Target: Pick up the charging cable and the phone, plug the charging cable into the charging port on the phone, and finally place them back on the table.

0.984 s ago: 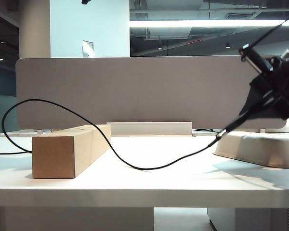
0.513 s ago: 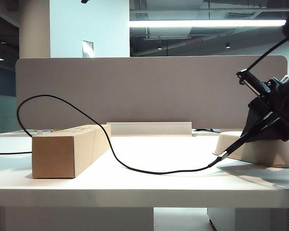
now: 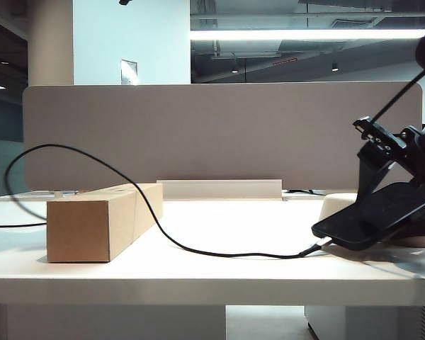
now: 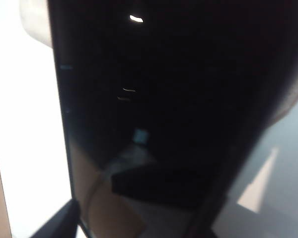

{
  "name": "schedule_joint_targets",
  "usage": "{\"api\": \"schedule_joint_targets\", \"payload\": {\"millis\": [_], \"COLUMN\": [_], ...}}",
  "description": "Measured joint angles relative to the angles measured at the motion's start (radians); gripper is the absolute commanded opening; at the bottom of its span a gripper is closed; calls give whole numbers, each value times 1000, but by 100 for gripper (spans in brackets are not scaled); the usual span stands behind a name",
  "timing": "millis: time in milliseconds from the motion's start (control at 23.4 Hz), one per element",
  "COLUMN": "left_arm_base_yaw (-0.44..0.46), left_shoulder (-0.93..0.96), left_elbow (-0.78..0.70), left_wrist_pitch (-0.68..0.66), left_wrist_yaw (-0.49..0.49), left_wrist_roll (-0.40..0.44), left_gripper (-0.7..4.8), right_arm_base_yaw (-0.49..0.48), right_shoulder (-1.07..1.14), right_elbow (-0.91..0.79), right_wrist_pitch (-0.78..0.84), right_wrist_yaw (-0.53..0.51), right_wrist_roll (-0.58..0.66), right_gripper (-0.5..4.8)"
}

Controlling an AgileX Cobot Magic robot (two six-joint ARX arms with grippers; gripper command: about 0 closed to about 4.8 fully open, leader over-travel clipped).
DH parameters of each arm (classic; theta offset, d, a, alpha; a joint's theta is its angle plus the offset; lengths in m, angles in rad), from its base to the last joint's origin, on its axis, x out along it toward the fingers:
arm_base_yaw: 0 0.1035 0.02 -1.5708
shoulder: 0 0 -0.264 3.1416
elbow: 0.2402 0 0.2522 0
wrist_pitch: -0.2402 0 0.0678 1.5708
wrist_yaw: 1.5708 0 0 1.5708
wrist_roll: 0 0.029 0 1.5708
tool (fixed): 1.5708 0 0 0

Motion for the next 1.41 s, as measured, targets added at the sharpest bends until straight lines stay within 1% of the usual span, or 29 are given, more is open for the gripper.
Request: {"api": "schedule_joint_targets", "payload": {"millis": [214, 342, 471, 599, 727, 770, 813, 899, 941, 984, 1027, 1113, 1155, 1198, 1241, 1284, 1326, 1369, 1412], "left_arm_base_yaw": [0, 0, 0, 0, 0, 0, 0, 0, 2, 19, 31, 62, 91, 112, 151, 163, 174, 172, 166], "left_shoulder": [0, 0, 0, 0, 0, 0, -2, -11, -18, -36, -47, -78, -107, -129, -172, -190, -232, -255, -298], "left_elbow": [0, 0, 0, 0, 0, 0, 0, 0, -1, -1, -1, -5, -15, -22, -24, -24, -24, -24, -26], "left_wrist_pitch": [0, 0, 0, 0, 0, 0, -1, -10, -14, -21, -28, -84, -175, -249, -412, -480, -637, -711, -793], "left_wrist_yaw": [0, 0, 0, 0, 0, 0, 0, 0, -1, 0, -2, -32, -61, -96, -192, -241, -372, -447, -568], "left_wrist_roll": [0, 0, 0, 0, 0, 0, -5, -13, -15, -16, -15, 13, 83, 145, 282, 351, 511, 594, 702], "left_gripper": [-6, -6, -6, -6, -6, -6, -6, -6, -6, -6, -6, -6, -6, -6, -6, -6, -6, -6, -6], "right_arm_base_yaw": [-5, -35, -71, -102, -133, -137, -137, -137, -137, -137, -137, -137, -137, -136, -137, -137, -137, -137, -135], "right_shoulder": [-11, -64, -127, -191, -283, -304, -346, -424, -457, -504, -534, -598, -647, -669, -716, -744, -823, -853, -930], "right_elbow": [0, 0, 0, 0, 0, 0, 0, 0, 0, 0, 0, -2, -2, -2, -7, -14, -40, -51, -93], "right_wrist_pitch": [-74, -135, -192, -285, -375, -386, -392, -399, -399, -400, -406, -437, -460, -473, -496, -500, -501, -499, -483], "right_wrist_yaw": [2, 24, 31, 41, 43, 43, 45, 46, 50, 65, 75, 94, 94, 94, 94, 97, 102, 102, 104], "right_wrist_roll": [-6, -14, -54, -62, -100, -108, -132, -215, -255, -316, -357, -464, -559, -600, -657, -679, -718, -727, -735], "right_gripper": [289, 288, 289, 288, 286, 268, 232, 95, 17, -3, -1, -1, -1, -1, -1, -1, -1, -1, -2]}}
